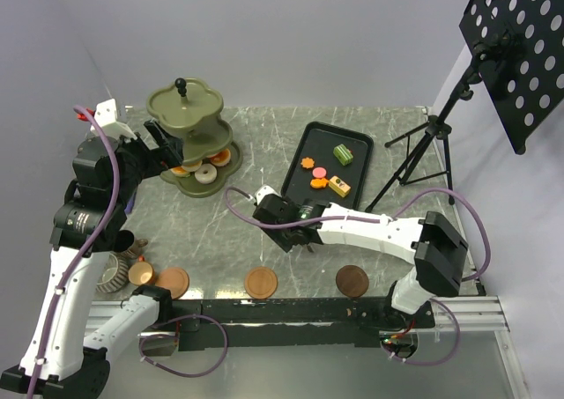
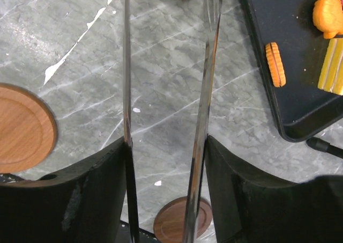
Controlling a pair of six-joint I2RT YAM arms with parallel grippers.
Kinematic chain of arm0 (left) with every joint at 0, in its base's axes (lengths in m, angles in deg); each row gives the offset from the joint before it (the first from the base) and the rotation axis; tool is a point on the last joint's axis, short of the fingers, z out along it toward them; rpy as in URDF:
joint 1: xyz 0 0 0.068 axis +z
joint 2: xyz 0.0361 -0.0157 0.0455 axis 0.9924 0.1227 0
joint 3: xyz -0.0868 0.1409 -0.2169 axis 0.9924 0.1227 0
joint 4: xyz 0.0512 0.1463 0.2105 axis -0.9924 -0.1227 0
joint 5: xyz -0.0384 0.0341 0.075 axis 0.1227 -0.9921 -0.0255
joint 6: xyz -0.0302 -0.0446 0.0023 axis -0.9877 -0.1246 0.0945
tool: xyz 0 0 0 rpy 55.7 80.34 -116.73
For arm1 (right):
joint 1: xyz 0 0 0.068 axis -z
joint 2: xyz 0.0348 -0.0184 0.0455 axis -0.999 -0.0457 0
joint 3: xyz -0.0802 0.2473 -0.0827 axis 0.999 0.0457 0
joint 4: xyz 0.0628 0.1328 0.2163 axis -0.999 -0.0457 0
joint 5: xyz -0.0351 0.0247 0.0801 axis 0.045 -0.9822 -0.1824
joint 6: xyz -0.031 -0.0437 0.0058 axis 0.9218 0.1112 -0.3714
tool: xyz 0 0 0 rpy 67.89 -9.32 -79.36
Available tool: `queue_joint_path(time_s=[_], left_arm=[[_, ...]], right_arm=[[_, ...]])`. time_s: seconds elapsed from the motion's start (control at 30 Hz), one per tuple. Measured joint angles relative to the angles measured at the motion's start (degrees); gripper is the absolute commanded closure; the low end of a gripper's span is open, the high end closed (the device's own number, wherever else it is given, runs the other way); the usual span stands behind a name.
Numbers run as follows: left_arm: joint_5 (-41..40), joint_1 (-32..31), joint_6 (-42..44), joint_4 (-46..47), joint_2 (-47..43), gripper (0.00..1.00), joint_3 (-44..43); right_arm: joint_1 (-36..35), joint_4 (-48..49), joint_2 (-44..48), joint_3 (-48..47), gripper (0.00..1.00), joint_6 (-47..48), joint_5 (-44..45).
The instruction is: Serve the afternoon tea
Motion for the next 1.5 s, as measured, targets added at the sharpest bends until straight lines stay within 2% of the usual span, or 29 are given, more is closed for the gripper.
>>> queue_joint_path(time_s=[0.13,0.43,0.6,0.8,1.07,1.5], left_arm=[[0.0,0.0,0.0,0.0,0.0,0.0,0.0],[0.0,0.0,0.0,0.0,0.0,0.0,0.0],[0.0,0.0,0.1,0.0,-0.1,0.0,0.0],[-0.2,-0.1,0.2,-0.1,-0.1,0.0,0.0],[-0.9,-0.2,0.3,-0.2,-0.1,0.0,0.0],[-1.6,-0.2,0.7,-0.2,-0.1,0.0,0.0]], right_arm=[[0.0,0.6,-1.5,0.1,0.54,0.1,0.0],[0.0,1.2,-2.3,-0.2,0.62,1.4,0.6],[1.3,2.6,-2.2,-1.9,0.63,3.7,0.1],[4.3,6.6,-4.8,-8.9,0.64,7.9,-1.2],[4.7,10.2,-14.4,-19.9,0.64,12.6,-4.6],[6.0,10.0,-27.0,-34.2,0.64,15.5,-7.4]])
